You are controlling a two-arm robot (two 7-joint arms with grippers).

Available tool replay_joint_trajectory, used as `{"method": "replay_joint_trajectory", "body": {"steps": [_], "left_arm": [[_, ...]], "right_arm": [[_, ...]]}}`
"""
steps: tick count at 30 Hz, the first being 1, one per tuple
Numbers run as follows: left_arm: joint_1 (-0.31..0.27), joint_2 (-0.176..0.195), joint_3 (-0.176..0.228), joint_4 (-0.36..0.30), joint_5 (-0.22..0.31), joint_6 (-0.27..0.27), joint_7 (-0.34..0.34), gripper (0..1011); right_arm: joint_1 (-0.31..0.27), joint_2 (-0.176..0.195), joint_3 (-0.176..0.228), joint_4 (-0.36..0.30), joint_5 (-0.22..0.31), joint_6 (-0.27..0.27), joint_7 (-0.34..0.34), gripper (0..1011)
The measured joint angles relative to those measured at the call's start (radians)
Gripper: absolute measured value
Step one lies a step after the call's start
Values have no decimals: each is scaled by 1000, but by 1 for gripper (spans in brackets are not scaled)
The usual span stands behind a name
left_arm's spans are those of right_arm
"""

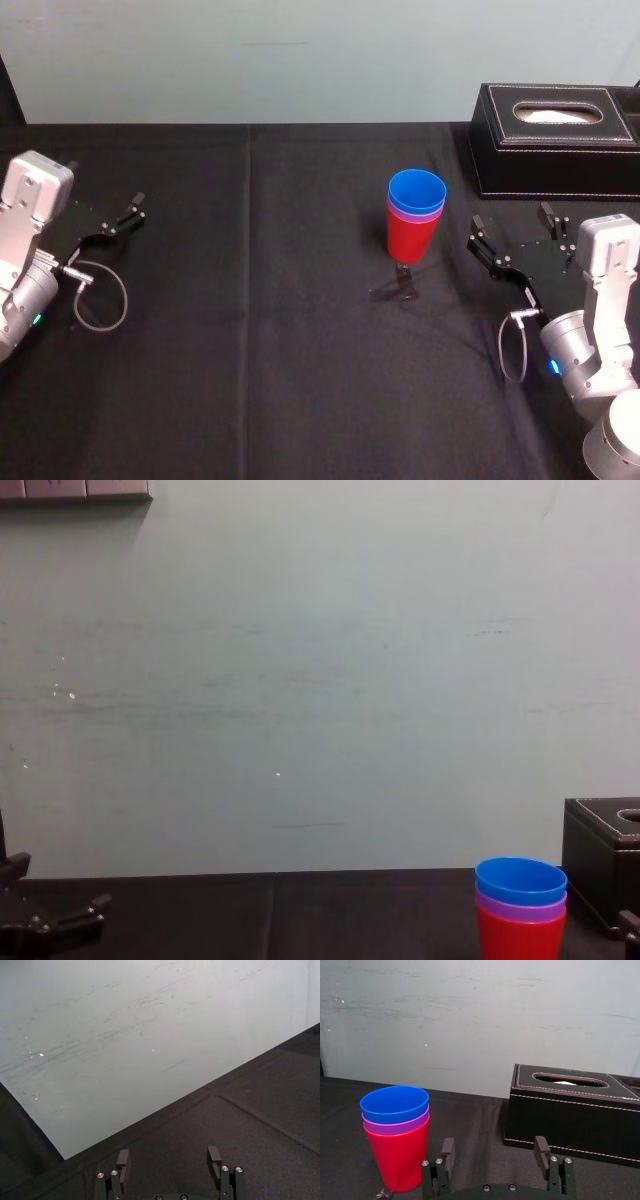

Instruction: Stack the three plastic cups sequentially using one hand.

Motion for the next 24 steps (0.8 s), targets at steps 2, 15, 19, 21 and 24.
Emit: {"method": "replay_joint_trajectory", "body": {"steps": [2,15,19,21,24], "left_arm": [[0,0,0,0,0,0,0,1005],[0,0,0,0,0,0,0,1005],[0,0,0,0,0,0,0,1005],[0,0,0,0,0,0,0,1004],[0,0,0,0,0,0,0,1004]], "right_arm": [[0,0,0,0,0,0,0,1002],[0,0,0,0,0,0,0,1003],[0,0,0,0,0,0,0,1003],[0,0,0,0,0,0,0,1002],[0,0,0,0,0,0,0,1003]]}}
